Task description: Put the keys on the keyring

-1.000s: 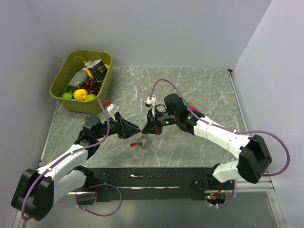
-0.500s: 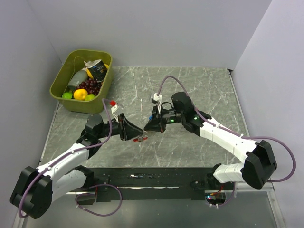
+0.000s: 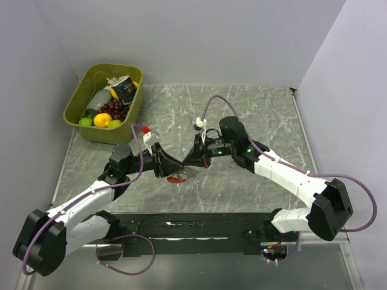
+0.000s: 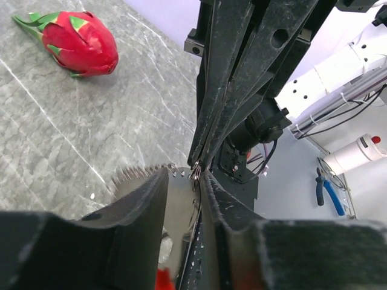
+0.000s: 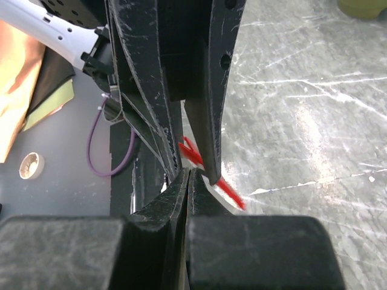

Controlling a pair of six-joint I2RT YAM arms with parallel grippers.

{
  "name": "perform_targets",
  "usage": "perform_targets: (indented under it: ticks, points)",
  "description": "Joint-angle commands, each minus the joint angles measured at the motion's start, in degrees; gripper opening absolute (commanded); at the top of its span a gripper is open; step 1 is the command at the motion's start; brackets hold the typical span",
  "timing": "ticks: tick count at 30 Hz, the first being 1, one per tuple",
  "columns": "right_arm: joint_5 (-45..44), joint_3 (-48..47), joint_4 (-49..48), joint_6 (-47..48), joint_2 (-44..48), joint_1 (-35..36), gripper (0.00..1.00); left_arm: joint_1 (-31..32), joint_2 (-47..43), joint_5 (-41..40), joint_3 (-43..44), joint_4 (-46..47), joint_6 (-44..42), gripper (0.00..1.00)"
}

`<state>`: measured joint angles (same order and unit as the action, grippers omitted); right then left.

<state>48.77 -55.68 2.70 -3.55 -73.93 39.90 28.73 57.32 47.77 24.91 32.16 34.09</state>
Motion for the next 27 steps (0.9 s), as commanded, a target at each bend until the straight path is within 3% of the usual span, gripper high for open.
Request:
perform_targets:
  ticks: [1, 3, 7, 9, 12, 13, 15, 16, 19, 24, 27]
  points:
    - [2.29, 0.05, -5.24, -1.28, 1.6, -0.26, 0.0, 0.71, 0.77, -0.13, 2.52, 2.12, -1.04, 0.3]
    - [2.99, 0.22, -5.86, -1.9, 1.51, -0.26, 0.0, 0.89, 0.86, -0.48, 2.43, 2.38, -1.04, 0.23]
    - [3.96, 0.05, -6.56, -2.86, 0.55, -0.26, 0.0, 1.06, 1.13, -0.83, 2.43, 3.34, -0.6, 0.01]
    - [3.61, 0.13, -6.74, -3.21, 0.45, -0.26, 0.0, 1.15, 1.04, -1.1, 2.17, 3.78, -0.51, 0.01]
    - [1.77, 1.01, -8.14, -4.44, 1.59, -0.35, 0.23, 1.15, 0.86, -1.19, 1.64, 4.75, -0.51, 0.01]
    - [-0.5, 1.19, -8.5, -4.97, 2.82, -0.44, 0.41, 1.15, 0.69, -1.27, 1.38, 5.1, -0.42, 0.01]
    - [-3.67, 2.67, -10.59, -7.07, 4.4, -0.7, 0.6, 1.24, 0.34, -1.19, 0.32, 7.29, -0.42, 0.01]
    - [-5.77, 3.38, -11.57, -7.87, 6.32, -1.22, 0.74, 1.24, -0.27, -1.53, -0.12, 7.82, -0.51, 0.01]
    - [-7.55, 6.89, -16.57, -11.12, 10.19, -2.45, 0.89, 1.42, -2.2, -2.24, -2.14, 11.07, -1.12, 0.01]
    - [-3.61, 11.03, -21.68, -14.46, 12.76, -5.53, 0.91, 1.85, -5.72, -4.08, -5.21, 14.33, -2.44, 0.01]
    - [0.86, 11.73, -24.66, -15.52, 12.23, -5.62, 0.81, 1.94, -6.96, -3.74, -6.18, 16.26, -2.53, 0.01]
